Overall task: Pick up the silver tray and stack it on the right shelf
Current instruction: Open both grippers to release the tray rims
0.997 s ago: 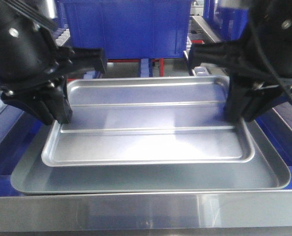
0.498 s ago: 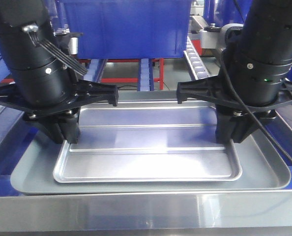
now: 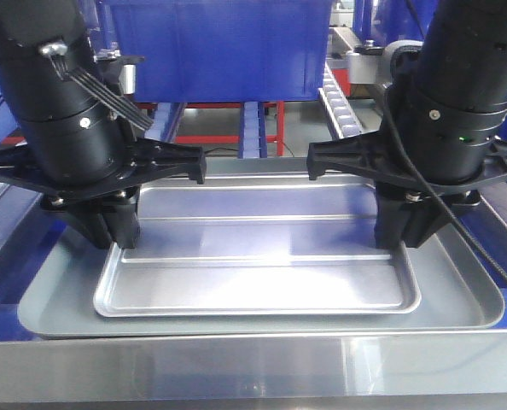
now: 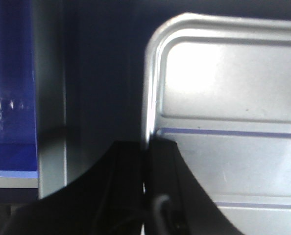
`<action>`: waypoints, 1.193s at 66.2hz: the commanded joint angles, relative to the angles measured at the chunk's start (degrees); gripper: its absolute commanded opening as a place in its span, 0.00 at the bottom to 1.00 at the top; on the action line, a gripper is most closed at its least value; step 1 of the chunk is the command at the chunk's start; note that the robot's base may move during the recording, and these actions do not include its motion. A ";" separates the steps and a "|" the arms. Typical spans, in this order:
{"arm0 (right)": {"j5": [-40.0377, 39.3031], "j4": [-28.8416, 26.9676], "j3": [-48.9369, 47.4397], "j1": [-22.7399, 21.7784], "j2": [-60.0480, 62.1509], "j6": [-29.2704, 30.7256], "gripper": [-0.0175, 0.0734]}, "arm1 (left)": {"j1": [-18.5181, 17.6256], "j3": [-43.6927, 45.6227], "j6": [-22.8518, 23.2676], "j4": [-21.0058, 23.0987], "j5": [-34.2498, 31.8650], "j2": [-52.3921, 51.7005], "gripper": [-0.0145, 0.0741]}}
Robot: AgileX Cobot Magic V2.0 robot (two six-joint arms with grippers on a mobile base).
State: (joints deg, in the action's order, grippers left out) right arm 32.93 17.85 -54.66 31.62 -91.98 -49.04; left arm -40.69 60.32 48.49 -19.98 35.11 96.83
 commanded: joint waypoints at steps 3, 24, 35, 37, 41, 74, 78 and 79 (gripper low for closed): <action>-3.29 1.28 -2.14 -0.25 2.34 0.61 0.33 | 0.10 1.95 -0.26 -0.68 -1.22 -1.96 0.05; -4.37 0.46 -2.14 -0.25 2.34 0.29 0.70 | 0.22 1.99 -0.26 0.25 -0.84 -0.13 0.40; -3.50 0.46 -2.14 -0.25 2.34 0.29 0.70 | 0.22 2.21 -0.26 0.41 -0.77 -0.13 0.51; -3.50 0.46 -2.14 -0.25 2.34 0.29 0.70 | 0.22 2.21 -0.26 0.41 -0.77 -0.13 0.51; -3.50 0.46 -2.22 -0.25 2.34 0.29 0.70 | 0.22 2.21 -0.26 0.41 -0.77 -0.13 0.51; 1.81 0.42 -8.84 -0.18 3.04 0.29 0.26 | 0.22 13.71 -0.26 -3.57 16.75 -0.13 0.07; 1.54 0.42 -8.98 -0.18 3.10 0.29 0.25 | 0.22 14.08 -0.40 -3.72 17.08 -0.13 0.06; 1.66 0.42 -8.99 -0.18 3.16 0.29 0.25 | 0.22 14.21 -0.66 -3.72 17.23 -0.13 0.06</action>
State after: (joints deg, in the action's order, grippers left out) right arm 36.49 17.32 -61.67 31.62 -91.28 -49.04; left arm -40.42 72.22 48.03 -21.83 51.41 99.20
